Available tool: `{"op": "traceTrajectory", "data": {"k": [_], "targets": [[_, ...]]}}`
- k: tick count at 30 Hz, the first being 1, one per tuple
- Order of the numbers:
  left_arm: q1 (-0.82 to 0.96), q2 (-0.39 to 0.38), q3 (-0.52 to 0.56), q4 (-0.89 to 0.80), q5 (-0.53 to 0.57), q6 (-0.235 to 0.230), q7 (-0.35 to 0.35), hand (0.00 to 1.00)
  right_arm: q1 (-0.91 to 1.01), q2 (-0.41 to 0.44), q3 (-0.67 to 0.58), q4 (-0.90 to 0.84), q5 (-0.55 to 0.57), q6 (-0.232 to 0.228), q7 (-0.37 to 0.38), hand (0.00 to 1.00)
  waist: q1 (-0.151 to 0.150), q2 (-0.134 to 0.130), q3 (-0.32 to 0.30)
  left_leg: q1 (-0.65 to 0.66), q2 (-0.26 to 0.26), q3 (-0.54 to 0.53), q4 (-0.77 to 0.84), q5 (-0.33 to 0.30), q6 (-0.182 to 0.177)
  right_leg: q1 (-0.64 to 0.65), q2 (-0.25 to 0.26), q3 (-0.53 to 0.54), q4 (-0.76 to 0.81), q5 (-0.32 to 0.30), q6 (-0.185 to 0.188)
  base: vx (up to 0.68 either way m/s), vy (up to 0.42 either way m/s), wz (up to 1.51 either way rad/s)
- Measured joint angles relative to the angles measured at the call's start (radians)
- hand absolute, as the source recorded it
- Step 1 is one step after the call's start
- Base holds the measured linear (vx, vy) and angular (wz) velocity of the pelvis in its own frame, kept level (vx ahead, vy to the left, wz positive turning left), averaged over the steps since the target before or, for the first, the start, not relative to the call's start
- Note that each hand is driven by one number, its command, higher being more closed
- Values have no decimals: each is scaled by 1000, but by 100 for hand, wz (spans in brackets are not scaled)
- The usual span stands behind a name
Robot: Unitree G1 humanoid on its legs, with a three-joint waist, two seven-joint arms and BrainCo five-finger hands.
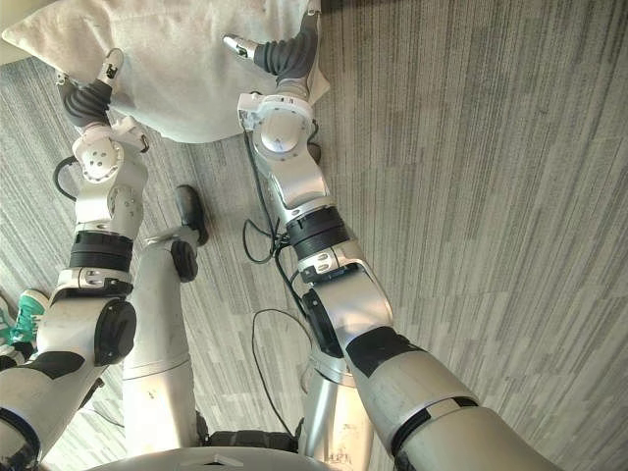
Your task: Pick up cushions and gather them together orderly.
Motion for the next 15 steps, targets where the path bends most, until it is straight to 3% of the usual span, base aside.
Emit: {"op": "traceTrajectory", "data": {"k": [7, 15], "targets": [[-2, 56, 21, -44, 0, 0, 12, 100, 69, -30, -4, -40, 77, -46, 4, 100, 2, 1, -1, 2, 1, -1, -6, 7, -10, 2, 11, 1, -20, 8, -12, -7, -92, -3], [-3, 56, 0, -77, -1, -10, -14, 100, 116, -32, -5, -42, 84, -48, 36, 100, 3, 1, -1, 70, 1, 3, -49, 24, -10, 67, 16, -1, -54, 12, -12, -3, -110, 2]]}}
